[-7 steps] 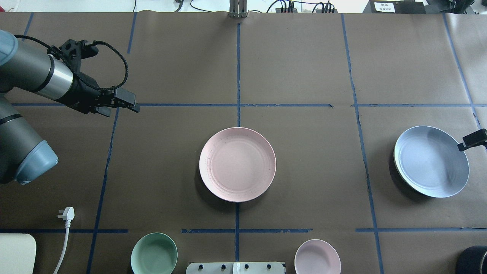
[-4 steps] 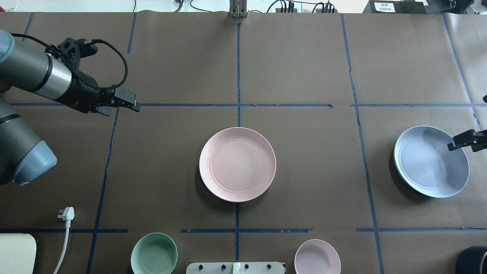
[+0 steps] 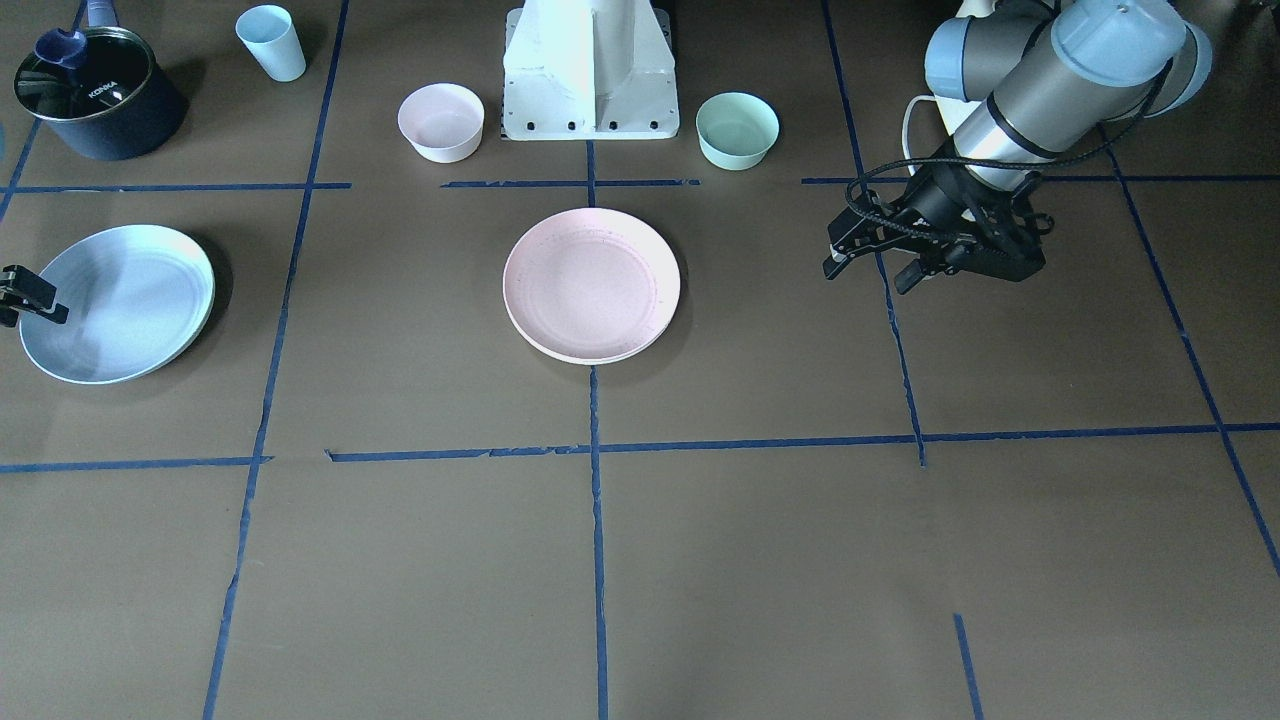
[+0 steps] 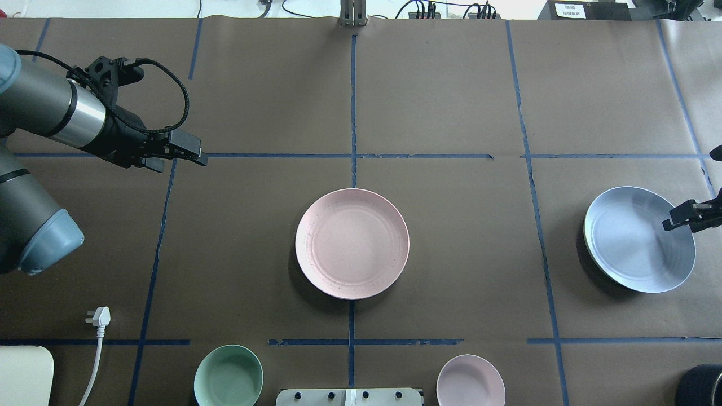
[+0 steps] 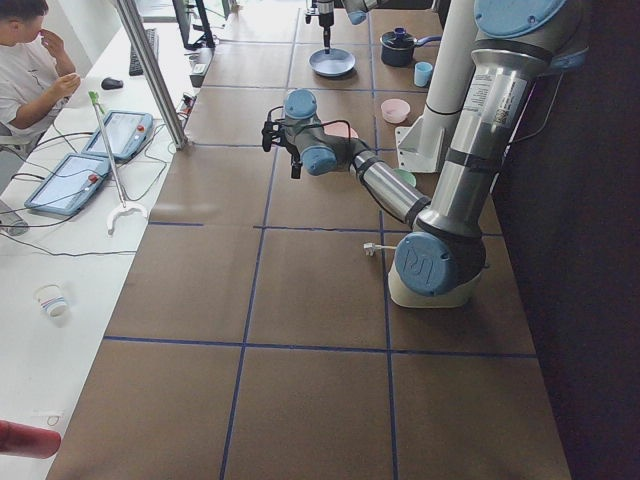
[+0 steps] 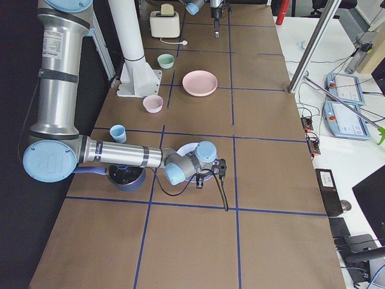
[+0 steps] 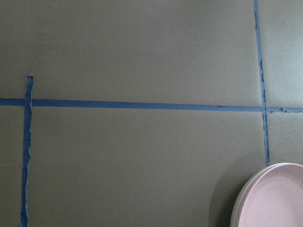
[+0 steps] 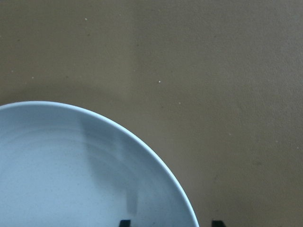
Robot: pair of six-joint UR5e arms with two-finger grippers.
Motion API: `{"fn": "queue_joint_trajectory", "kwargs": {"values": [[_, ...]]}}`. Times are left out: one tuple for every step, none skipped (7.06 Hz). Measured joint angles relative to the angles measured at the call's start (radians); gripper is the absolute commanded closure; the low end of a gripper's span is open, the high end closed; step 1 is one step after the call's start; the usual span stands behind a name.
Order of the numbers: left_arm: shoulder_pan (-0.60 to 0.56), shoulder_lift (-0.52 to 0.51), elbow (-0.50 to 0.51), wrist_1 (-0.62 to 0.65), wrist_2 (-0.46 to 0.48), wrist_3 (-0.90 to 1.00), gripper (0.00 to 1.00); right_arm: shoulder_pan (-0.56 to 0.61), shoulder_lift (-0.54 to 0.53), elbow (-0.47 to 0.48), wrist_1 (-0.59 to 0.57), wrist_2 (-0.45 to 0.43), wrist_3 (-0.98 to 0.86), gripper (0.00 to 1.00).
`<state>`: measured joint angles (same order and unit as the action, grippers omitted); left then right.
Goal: Stack three plates with pink and blue
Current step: 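Reach the right gripper to the light blue plate's rim and grasp it, then carry the light blue plate with the right gripper onto the pink plate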
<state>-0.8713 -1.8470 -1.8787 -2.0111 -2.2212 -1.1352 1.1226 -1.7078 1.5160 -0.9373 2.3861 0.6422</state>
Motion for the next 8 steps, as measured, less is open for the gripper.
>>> {"fn": "queue_joint_trajectory", "kwargs": {"values": [[0.000,0.000,0.000,0.000,0.000,0.000,0.00,-0.001,-0.002,-0.001,0.000,-0.001,-0.002,1.00],[0.000,0.000,0.000,0.000,0.000,0.000,0.00,-0.001,-0.006,0.001,0.001,0.001,-0.003,1.00],[0.000,0.000,-0.002,0.000,0.000,-0.001,0.00,0.000,-0.007,0.018,0.001,0.007,-0.003,1.00],[0.000,0.000,-0.006,-0.001,0.000,-0.003,0.00,0.000,-0.005,0.063,0.000,0.031,0.010,1.00],[-0.005,0.000,-0.013,-0.001,-0.004,-0.004,0.00,-0.002,0.008,0.121,-0.001,0.065,0.061,1.00],[-0.020,0.002,-0.017,-0.001,-0.026,-0.005,0.00,-0.030,0.062,0.185,-0.001,0.090,0.193,1.00],[-0.044,0.005,-0.020,-0.001,-0.060,-0.005,0.00,-0.090,0.165,0.221,-0.003,0.093,0.370,1.00],[-0.065,0.007,-0.022,-0.002,-0.088,-0.005,0.00,-0.173,0.291,0.234,-0.005,0.069,0.555,1.00]]}}
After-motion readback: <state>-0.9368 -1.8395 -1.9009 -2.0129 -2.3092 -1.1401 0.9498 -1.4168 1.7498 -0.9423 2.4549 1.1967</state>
